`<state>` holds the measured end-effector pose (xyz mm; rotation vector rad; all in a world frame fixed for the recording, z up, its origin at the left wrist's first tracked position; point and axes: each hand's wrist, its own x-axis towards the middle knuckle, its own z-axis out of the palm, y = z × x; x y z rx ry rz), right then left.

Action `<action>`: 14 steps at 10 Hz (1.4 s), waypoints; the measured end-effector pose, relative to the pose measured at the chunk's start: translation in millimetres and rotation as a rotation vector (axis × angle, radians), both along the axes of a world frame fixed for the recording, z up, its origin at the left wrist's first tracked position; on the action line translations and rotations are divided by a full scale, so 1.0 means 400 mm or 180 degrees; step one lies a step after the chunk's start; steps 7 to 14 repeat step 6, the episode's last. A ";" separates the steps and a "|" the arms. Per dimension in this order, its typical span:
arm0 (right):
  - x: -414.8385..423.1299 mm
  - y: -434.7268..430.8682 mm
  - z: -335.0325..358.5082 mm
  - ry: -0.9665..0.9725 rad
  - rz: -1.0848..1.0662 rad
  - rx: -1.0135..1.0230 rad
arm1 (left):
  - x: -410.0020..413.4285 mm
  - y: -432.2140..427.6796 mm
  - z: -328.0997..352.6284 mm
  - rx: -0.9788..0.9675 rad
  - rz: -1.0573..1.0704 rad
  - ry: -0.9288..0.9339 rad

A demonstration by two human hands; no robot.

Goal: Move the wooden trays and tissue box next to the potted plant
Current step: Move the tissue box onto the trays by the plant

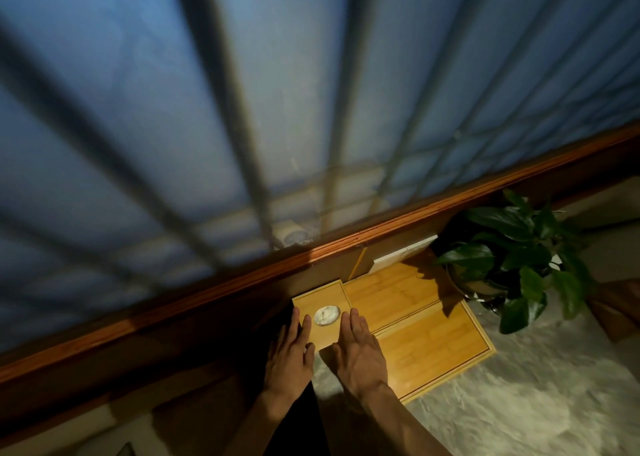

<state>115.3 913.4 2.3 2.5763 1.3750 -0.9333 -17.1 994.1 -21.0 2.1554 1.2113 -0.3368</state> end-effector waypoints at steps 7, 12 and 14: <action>0.005 0.042 0.114 0.0527 -0.0542 -0.0301 | 0.022 0.045 0.157 -0.0050 -0.0521 0.0942; 0.005 0.042 0.114 0.0527 -0.0542 -0.0301 | 0.022 0.045 0.157 -0.0050 -0.0521 0.0942; 0.005 0.042 0.114 0.0527 -0.0542 -0.0301 | 0.022 0.045 0.157 -0.0050 -0.0521 0.0942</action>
